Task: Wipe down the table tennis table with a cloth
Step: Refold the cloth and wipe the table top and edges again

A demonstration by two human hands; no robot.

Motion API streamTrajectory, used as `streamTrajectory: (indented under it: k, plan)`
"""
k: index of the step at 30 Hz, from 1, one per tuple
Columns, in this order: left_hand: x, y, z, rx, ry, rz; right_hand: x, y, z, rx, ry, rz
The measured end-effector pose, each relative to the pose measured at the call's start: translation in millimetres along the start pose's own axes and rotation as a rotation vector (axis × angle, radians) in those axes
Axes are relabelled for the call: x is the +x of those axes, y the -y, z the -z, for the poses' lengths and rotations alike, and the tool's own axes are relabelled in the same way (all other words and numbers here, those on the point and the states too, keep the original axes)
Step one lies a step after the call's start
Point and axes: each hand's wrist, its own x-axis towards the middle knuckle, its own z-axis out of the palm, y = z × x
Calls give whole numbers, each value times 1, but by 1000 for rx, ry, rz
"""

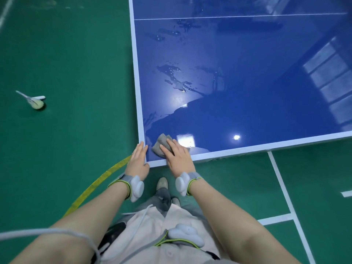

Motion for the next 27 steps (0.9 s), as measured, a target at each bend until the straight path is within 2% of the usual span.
streamTrajectory:
  k: [2, 5, 9, 12, 16, 20, 22, 25, 27]
  plan:
    - [-1, -1, 0, -20, 11, 12, -6, -23, 4, 55, -70, -76]
    - [-4, -3, 0, -36, 30, 38, -25, -55, 17, 99, -128, -315]
    - [-7, -2, 2, -24, 54, 50, -37, -63, 23, 105, -178, -423]
    - [-6, -4, 3, -25, 69, 74, -30, -47, 17, 113, -164, -393]
    - [-10, -5, 1, -26, 80, 82, -34, -15, 5, 121, -33, -182]
    - [-12, 2, 3, -29, 85, 64, -42, -33, 13, 101, -21, -66]
    - [-10, 6, 5, -27, 98, 54, -44, -51, 25, 78, -12, -158]
    - [-9, 8, 5, -26, 112, 34, -41, -59, 29, 122, -82, -374]
    - [-7, 16, 11, -19, 140, 0, -33, -38, 24, 103, -103, -406]
